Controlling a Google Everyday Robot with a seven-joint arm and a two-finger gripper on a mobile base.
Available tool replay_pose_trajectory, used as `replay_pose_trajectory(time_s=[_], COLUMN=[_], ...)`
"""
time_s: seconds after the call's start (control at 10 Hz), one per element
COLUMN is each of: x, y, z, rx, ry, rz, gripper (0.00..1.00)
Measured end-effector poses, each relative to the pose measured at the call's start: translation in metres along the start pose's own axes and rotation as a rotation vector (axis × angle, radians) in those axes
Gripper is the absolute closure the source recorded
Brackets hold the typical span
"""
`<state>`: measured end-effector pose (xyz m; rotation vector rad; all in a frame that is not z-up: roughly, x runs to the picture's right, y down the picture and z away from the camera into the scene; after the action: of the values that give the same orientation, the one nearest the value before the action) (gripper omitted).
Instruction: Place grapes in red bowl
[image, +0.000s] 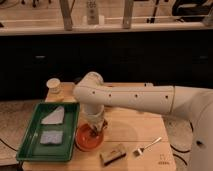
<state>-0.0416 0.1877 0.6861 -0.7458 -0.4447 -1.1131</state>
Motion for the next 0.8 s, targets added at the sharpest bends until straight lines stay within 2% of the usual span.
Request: replay_pose_trajectory(time_s=[0.8], x=[-0.0011], y=[-0.0014], z=[0.0002], rx=[-0.011], ry=[-0.002], rz=[-0.004], gripper=[0.96])
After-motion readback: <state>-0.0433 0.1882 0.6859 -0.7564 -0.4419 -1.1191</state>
